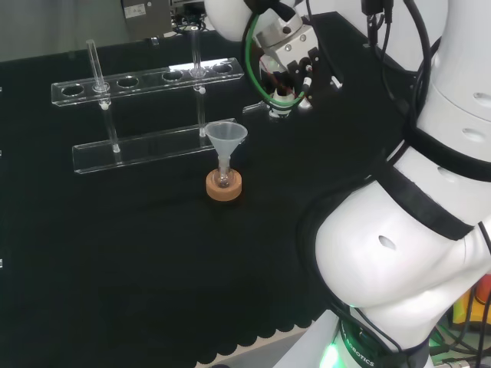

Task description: Pour all the NaCl from the weighing funnel into the round-bottom flask.

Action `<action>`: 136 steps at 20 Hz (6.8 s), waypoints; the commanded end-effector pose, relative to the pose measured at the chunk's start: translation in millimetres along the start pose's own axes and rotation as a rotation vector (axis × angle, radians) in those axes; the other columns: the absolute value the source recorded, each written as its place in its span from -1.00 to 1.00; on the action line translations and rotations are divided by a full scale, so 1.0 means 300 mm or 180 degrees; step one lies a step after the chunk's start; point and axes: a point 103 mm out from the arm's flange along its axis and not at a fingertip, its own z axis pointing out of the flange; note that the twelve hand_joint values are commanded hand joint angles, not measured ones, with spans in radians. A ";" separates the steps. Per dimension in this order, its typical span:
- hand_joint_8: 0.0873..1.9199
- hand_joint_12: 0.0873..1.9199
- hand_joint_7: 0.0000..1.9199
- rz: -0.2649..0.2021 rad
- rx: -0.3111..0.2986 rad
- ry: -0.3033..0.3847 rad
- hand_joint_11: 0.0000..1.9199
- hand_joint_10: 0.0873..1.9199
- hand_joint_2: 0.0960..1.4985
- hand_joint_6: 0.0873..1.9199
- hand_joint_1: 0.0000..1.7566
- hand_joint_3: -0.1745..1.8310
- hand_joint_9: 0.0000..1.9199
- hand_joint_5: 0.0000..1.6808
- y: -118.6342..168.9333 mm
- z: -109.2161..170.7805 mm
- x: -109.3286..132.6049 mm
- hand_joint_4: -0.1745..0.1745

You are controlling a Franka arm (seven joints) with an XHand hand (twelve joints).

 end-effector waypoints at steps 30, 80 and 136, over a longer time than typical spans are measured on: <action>-0.31 0.25 -0.03 -0.0222 0.0197 -0.0574 -0.38 -0.55 -0.18 0.03 0.25 -0.03 0.10 0.31 -0.027 -0.056 0.088 0.64; -0.32 0.23 -0.03 -0.0253 0.0173 -0.1494 -0.37 -0.57 -0.19 0.01 0.25 -0.03 0.11 0.33 -0.033 -0.147 0.162 0.74; -0.32 0.22 -0.06 -0.0242 0.0150 -0.2544 -0.38 -0.59 -0.18 0.00 0.25 -0.04 0.11 0.33 -0.046 -0.248 0.304 0.83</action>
